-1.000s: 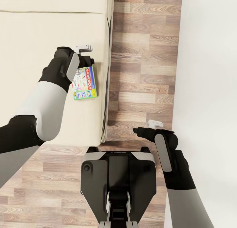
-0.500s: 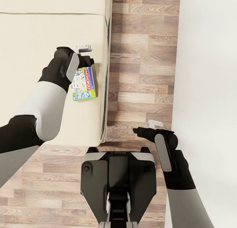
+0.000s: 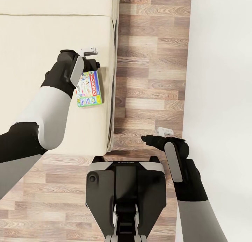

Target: Put all the toys in the child's room - the three board games (two on the bed and one on the table), the two jigsaw puzzles on the table, and the tennis ball on the table - inside the toy box on the table in the child's room.

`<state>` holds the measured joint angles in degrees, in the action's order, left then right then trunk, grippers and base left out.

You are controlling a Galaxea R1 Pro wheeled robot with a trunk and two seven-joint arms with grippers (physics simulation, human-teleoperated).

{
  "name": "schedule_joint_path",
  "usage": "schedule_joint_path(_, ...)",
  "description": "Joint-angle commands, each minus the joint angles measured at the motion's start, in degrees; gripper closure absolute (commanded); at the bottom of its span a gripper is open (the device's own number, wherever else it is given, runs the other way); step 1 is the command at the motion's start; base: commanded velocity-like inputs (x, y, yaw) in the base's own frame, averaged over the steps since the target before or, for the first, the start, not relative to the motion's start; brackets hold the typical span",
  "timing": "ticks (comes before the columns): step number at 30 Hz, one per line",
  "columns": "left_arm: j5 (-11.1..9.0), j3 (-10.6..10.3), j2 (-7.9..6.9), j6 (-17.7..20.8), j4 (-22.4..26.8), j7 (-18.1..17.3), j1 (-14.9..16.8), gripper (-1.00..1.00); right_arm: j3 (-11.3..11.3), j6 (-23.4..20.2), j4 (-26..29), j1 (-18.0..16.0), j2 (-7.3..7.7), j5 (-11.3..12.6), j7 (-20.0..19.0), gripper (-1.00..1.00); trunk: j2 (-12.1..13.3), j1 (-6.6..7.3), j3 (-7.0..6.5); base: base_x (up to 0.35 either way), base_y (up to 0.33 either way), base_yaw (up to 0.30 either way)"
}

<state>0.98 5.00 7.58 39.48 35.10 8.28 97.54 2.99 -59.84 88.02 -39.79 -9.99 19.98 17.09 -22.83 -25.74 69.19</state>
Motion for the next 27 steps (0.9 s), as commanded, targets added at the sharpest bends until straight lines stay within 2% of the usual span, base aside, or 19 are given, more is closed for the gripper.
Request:
schedule_joint_path(1,0.1,0.3,0.07,0.2,0.1,0.1,0.0,-1.0,0.0,-0.2,0.1,0.0,0.0,0.6,0.6,-1.0,-0.1,-0.04,0.04,0.0,0.0,-0.031)
schedule_joint_path(27,0.1,0.2,0.03,0.2,0.1,0.1,0.0,-1.0,0.0,-0.2,0.1,0.0,0.0,0.6,0.6,-1.0,-0.1,-0.04,-0.09,-0.037,-0.003,-0.011)
